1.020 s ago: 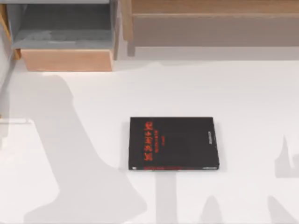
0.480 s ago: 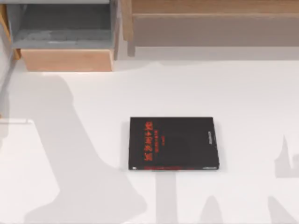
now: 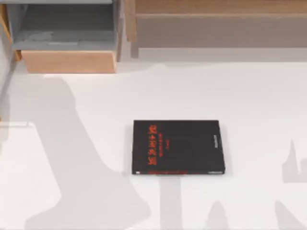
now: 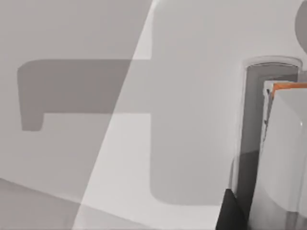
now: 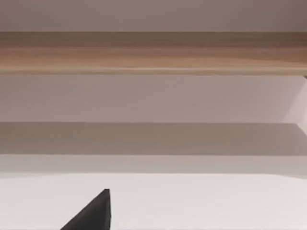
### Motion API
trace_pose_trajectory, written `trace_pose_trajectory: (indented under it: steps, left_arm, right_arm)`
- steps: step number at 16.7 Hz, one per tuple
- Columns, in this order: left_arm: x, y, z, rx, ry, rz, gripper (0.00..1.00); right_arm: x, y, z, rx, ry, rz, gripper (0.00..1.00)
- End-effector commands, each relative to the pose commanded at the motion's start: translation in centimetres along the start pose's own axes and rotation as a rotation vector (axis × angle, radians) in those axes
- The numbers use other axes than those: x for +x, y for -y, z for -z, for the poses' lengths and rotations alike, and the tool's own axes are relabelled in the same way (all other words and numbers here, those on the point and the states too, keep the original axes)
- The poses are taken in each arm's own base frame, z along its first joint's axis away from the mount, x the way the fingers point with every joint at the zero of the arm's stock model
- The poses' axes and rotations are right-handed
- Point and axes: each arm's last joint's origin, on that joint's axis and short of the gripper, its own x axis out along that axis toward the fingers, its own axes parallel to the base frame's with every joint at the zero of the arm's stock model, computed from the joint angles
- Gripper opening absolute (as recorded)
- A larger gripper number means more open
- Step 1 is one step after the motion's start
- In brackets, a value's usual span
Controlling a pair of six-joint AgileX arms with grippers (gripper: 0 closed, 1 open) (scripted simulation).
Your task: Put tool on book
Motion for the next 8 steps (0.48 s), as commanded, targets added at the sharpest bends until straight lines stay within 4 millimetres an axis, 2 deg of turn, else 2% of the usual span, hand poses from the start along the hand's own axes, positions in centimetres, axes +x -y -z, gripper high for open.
trace_pose_trajectory:
  steps: [4, 6, 8]
  left_arm:
    - [0.0, -0.2, 0.0, -0.002, 0.0, -0.001, 0.0]
    - [-1.3, -0.4, 0.0, -0.018, 0.021, -0.003, 0.0]
    - [-3.3, -0.5, 0.2, -0.049, 0.049, -0.007, 0.0]
  right_arm:
    - [0.0, 0.0, 0.0, 0.0, 0.0, 0.0, 1.0]
    - [0.0, 0.0, 0.0, 0.0, 0.0, 0.0, 1.0]
    - [0.0, 0.0, 0.0, 0.0, 0.0, 0.0, 1.0]
